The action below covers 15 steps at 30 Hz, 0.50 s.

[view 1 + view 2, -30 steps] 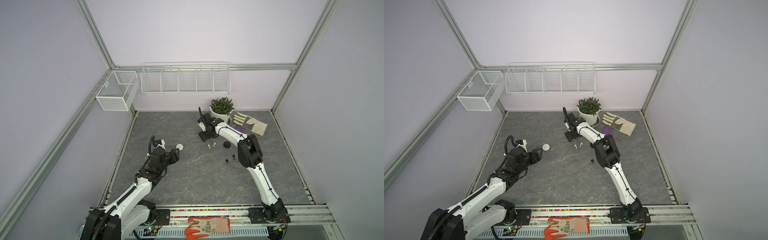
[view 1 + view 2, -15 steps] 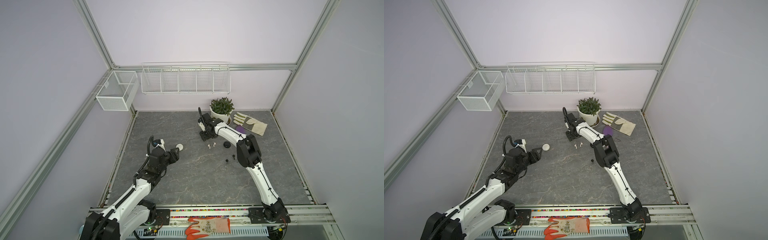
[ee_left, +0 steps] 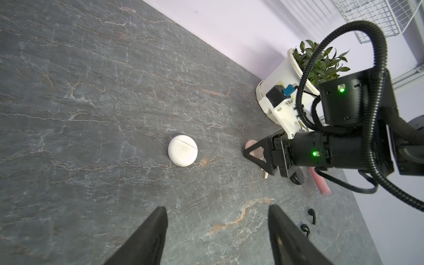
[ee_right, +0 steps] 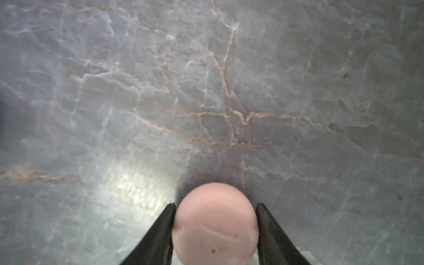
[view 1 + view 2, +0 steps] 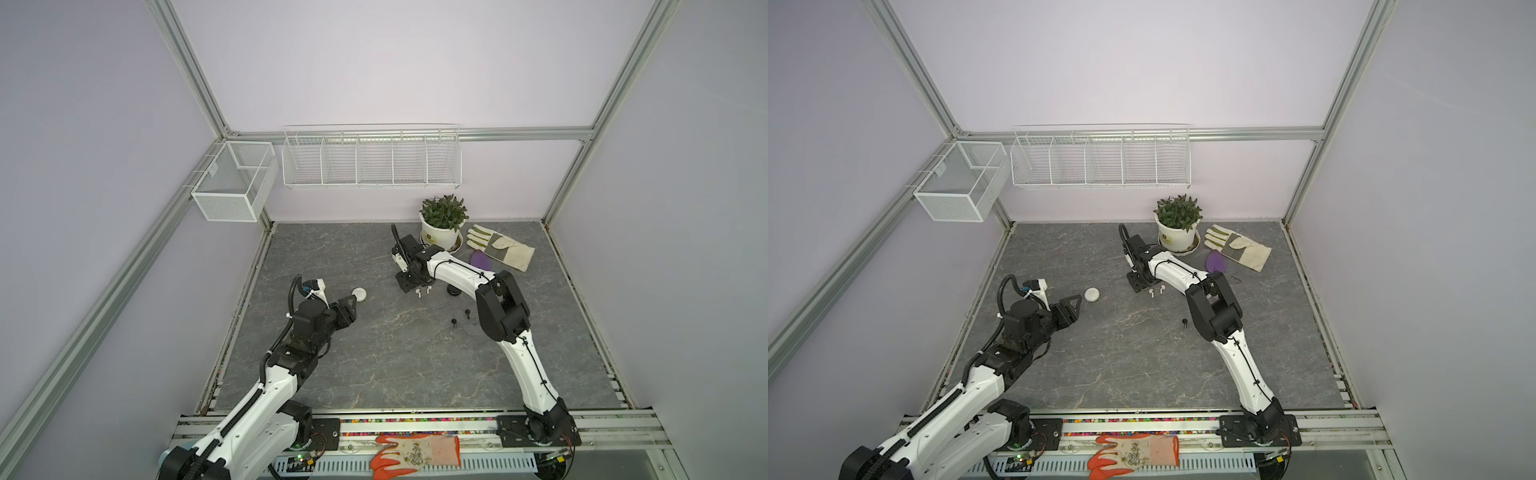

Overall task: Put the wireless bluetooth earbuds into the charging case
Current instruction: 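Move the right gripper over the pink round case and grasp it, then lift the pink case with the right gripper while the left gripper approaches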

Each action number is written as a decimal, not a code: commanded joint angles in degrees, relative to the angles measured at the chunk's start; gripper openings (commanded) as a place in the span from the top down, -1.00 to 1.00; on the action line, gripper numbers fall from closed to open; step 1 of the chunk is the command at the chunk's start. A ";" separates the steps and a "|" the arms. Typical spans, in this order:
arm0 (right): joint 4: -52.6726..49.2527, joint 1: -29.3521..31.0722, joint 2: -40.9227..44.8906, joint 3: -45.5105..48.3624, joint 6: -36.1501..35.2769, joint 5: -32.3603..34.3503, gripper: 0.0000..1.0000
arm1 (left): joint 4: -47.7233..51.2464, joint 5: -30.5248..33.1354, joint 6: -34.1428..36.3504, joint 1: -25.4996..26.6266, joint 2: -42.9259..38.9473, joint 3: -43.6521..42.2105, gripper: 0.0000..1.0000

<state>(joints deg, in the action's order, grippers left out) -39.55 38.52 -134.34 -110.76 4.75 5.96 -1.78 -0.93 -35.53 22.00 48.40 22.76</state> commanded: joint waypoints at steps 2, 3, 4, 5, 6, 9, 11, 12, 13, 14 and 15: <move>4.27 1.86 7.65 6.87 3.91 -1.25 0.16 | 1.90 0.47 -0.12 -0.30 -3.10 -1.61 -0.39; 5.48 2.15 9.01 8.82 4.65 -1.61 0.16 | 2.39 0.70 0.21 -0.32 -3.93 -1.81 -0.39; 6.70 2.51 10.27 10.77 5.43 -2.02 0.16 | 2.80 0.90 0.47 -0.37 -4.65 -1.97 -0.39; 7.78 2.74 11.24 12.33 6.06 -2.30 0.16 | 3.08 0.92 0.63 -0.33 -4.89 -2.11 -0.39; 8.73 3.12 12.16 13.89 6.82 -2.63 0.16 | 3.23 1.04 0.59 -0.32 -4.90 -2.41 -0.39; 11.58 4.01 14.20 17.48 8.49 -3.75 0.16 | 2.55 0.42 -0.11 -0.38 -7.22 -3.63 -0.39; 13.76 4.37 15.37 19.43 9.65 -4.83 0.17 | 1.88 -0.67 -0.17 -0.31 -7.75 -4.45 -0.38; 14.66 4.37 16.04 20.14 10.45 -5.67 0.17 | 0.26 -1.64 0.58 -0.37 -7.97 -5.58 -0.38; 15.78 4.44 16.91 20.89 11.12 -6.58 0.16 | -2.12 -2.78 1.32 -0.34 -7.97 -6.74 -0.38; 17.33 4.54 17.82 21.77 11.71 -7.36 0.16 | -3.72 -3.78 1.79 -0.34 -7.83 -7.30 -0.37; 19.66 4.69 18.98 23.22 12.46 -8.32 0.16 | -5.52 -5.01 2.78 -0.32 -7.54 -7.76 -0.36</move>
<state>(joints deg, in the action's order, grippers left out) -26.24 42.83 -119.20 -89.93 13.63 0.91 -2.70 -2.83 -34.83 22.00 40.88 16.58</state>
